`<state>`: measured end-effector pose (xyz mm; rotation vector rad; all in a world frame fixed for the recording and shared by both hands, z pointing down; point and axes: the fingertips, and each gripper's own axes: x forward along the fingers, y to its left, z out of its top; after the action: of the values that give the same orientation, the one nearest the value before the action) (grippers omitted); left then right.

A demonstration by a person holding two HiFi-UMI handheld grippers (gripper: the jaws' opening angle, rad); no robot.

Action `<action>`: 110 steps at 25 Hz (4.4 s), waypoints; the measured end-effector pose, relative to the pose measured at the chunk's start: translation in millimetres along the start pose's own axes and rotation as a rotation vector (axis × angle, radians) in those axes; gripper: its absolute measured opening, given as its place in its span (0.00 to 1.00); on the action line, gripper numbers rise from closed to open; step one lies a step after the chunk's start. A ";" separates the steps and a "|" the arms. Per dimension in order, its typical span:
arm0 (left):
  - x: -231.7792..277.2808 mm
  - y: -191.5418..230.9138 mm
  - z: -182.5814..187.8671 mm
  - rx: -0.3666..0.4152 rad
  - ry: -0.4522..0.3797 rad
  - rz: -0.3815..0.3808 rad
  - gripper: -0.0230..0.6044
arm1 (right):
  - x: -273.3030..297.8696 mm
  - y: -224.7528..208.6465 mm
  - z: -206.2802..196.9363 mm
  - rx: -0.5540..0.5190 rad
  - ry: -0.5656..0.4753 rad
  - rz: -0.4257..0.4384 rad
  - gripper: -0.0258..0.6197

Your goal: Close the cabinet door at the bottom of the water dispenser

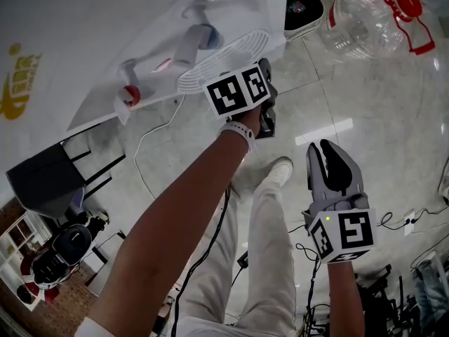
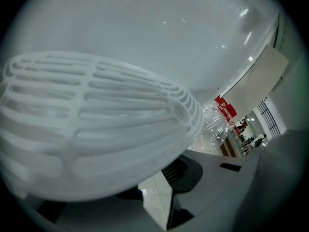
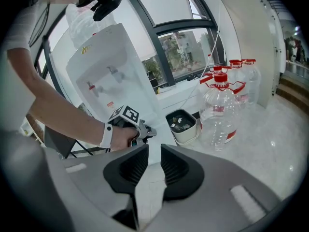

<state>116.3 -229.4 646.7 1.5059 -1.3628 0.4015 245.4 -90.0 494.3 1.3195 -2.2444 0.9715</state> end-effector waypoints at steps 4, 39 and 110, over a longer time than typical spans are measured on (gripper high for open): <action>0.2 0.9 3.9 0.021 -0.018 0.010 0.16 | -0.9 -2.9 -1.2 0.003 -0.002 -0.005 0.18; -152.4 -17.3 -56.0 0.247 0.164 -0.095 0.05 | -61.6 59.2 70.3 -0.046 -0.093 -0.087 0.04; -701.3 -141.8 124.0 0.522 -0.526 -0.311 0.05 | -340.5 303.6 295.9 -0.401 -0.396 0.040 0.04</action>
<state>-17.8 22.2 -21.1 2.3419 -1.4452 0.1675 162.5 8.3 -34.1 1.3695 -2.5823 0.2527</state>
